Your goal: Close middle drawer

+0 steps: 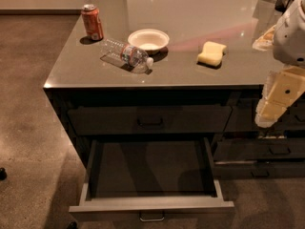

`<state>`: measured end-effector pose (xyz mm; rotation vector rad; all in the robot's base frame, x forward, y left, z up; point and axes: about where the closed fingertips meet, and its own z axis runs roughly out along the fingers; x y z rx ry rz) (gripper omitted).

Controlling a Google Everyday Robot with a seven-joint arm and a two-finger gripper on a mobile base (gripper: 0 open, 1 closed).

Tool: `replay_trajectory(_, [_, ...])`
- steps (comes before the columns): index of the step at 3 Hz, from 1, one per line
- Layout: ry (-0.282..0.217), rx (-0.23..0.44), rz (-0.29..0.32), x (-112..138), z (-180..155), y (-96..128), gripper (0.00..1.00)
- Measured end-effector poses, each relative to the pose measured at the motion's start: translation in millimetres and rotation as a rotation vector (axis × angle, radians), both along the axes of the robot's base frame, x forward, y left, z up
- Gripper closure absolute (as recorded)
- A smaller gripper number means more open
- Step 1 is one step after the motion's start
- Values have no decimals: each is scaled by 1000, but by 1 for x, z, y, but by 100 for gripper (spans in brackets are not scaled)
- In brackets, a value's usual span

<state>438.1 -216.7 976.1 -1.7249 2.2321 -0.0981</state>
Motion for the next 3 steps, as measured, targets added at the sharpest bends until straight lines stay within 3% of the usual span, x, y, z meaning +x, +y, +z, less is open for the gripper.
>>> replay_trajectory(2, [12,-12,-82,-10,-72,-37,0])
replay_trajectory(3, [20,-6,-83,-9,-76,-38,0])
